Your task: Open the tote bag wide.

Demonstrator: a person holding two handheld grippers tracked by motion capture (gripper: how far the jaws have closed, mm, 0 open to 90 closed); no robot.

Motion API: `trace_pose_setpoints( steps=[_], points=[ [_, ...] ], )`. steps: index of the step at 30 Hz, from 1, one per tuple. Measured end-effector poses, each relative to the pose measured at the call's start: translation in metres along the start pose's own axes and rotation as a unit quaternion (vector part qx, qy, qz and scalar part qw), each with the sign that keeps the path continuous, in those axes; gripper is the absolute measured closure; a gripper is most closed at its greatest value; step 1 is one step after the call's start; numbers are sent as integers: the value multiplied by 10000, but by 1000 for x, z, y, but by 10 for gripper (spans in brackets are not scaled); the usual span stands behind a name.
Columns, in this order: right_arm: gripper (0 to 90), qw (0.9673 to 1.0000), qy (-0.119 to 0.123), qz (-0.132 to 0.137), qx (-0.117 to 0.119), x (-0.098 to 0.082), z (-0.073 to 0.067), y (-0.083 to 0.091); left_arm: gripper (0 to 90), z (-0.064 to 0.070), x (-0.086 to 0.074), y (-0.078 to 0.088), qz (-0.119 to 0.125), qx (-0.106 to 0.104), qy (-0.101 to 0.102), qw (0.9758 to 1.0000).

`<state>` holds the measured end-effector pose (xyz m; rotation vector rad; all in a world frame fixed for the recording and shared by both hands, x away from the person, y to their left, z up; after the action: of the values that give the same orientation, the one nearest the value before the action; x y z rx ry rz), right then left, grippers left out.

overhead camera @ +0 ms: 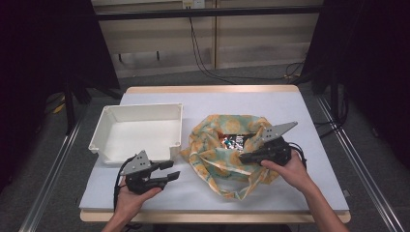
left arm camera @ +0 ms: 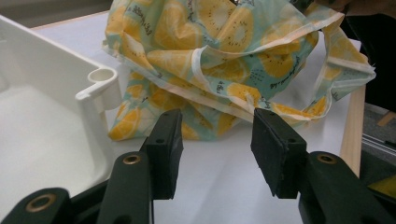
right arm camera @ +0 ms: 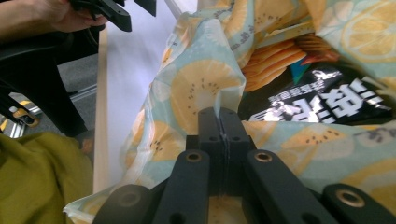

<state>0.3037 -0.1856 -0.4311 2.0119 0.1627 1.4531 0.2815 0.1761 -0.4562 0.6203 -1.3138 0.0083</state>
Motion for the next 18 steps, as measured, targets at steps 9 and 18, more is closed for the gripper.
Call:
trace_pose_setpoints(
  steps=[9,18],
  points=[
    [859,9999,46,51,94,-12,-17,3,546,6,7,-7,-21,-92,-120,9999],
    [881,9998,-19,-104,185,-35,-29,9,523,8,-3,-9,-239,-10,-151,9996]
  ],
)
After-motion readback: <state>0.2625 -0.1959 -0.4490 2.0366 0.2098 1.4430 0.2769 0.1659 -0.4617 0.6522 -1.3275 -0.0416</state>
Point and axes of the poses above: each handheld gripper's, and its own axes: y roughly backward along the jaws, x roughly out of its top, z roughly to its right, the point moved 3 cm from there along -y, roughly forward along the jaws, and after that the axes turned 2 degrees about -x, right-handed, at the moved point
